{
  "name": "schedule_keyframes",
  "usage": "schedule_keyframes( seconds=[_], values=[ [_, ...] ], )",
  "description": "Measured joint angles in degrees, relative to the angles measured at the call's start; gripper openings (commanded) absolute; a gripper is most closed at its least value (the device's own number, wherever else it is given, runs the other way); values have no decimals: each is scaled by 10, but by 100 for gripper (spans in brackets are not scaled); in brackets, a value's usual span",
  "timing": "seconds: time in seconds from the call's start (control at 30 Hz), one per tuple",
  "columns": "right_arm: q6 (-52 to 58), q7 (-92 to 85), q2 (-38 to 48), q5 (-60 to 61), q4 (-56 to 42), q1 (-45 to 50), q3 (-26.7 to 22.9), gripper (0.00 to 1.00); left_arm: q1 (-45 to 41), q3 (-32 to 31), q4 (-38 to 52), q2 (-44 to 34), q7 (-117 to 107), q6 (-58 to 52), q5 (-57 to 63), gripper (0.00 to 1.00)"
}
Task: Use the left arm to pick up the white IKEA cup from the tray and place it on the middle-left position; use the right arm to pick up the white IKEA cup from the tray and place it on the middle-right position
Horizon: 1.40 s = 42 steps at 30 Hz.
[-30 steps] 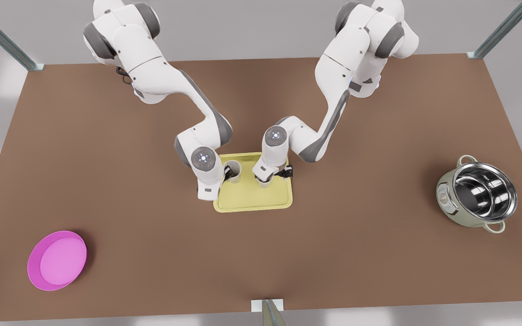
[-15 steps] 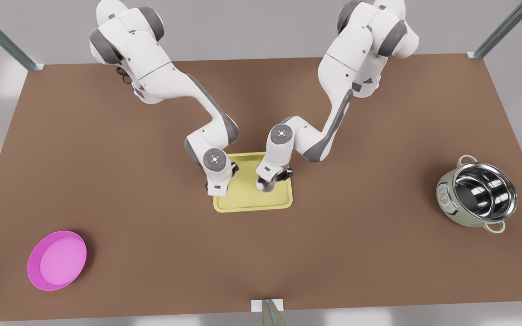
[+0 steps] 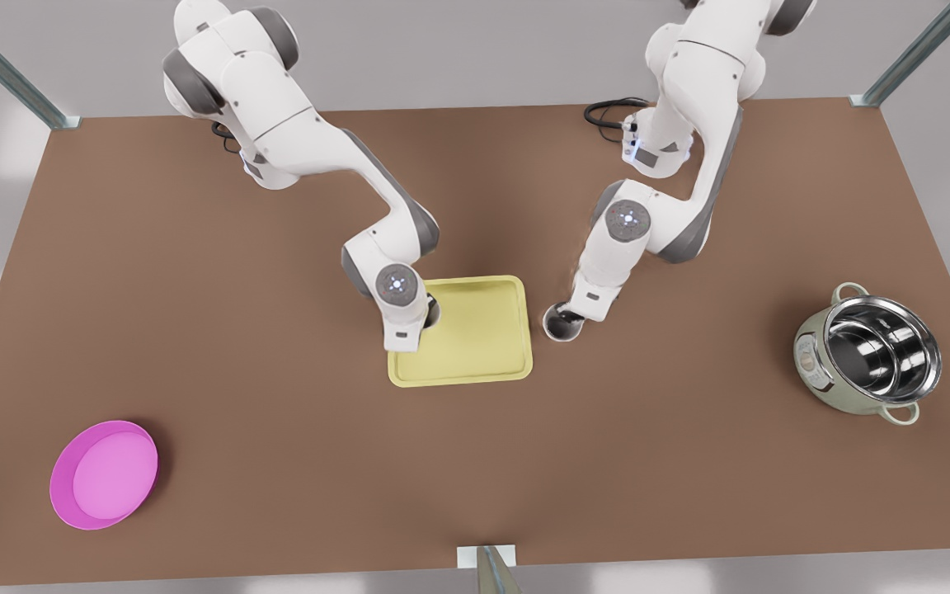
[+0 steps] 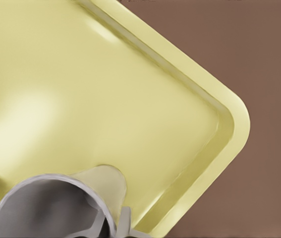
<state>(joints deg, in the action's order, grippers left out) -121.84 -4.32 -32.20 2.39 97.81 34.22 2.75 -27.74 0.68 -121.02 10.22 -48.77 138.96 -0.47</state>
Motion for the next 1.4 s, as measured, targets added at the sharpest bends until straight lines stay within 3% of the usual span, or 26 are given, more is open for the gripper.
schedule_keyframes(
  seconds=[0.1,0.27,0.47,0.67,0.83,0.93,0.97,1.0,1.1,1.17,1.2,1.27,1.4],
  values=[
    [20,4,19,1,-2,0,4,22,30,21,-133,-66,46,70,-16,13],
    [64,6,59,2,-8,-11,1,20,38,82,-192,-74,130,158,-25,13],
    [119,-14,102,1,-43,-118,-3,18,33,124,-205,13,230,282,-31,13],
    [143,-65,100,-2,-76,-232,-3,17,31,127,-206,19,308,351,-36,15],
    [147,-122,59,-1,-94,-244,-59,17,31,132,-210,20,356,383,-41,16],
    [138,-158,30,0,-114,-266,-68,17,31,132,-210,22,379,399,-43,17],
    [130,-170,21,1,-116,-273,-68,17,31,132,-210,23,386,402,-43,33],
    [121,-182,12,2,-121,-279,-68,17,31,132,-210,23,392,405,-43,100],
    [101,-220,-27,15,-169,-293,-68,17,31,133,-209,23,409,412,-42,100],
    [91,-244,-49,30,-186,-296,-68,17,30,135,-195,-65,419,371,-39,100],
    [87,-256,-59,36,-195,-296,-68,17,30,137,-141,-118,423,308,-30,100],
    [74,-279,-77,45,-203,-302,-65,17,31,137,-1,-150,424,144,-19,100],
    [46,-324,-106,74,-205,-311,-63,17,27,144,107,-137,423,-101,-11,100]
  ],
)
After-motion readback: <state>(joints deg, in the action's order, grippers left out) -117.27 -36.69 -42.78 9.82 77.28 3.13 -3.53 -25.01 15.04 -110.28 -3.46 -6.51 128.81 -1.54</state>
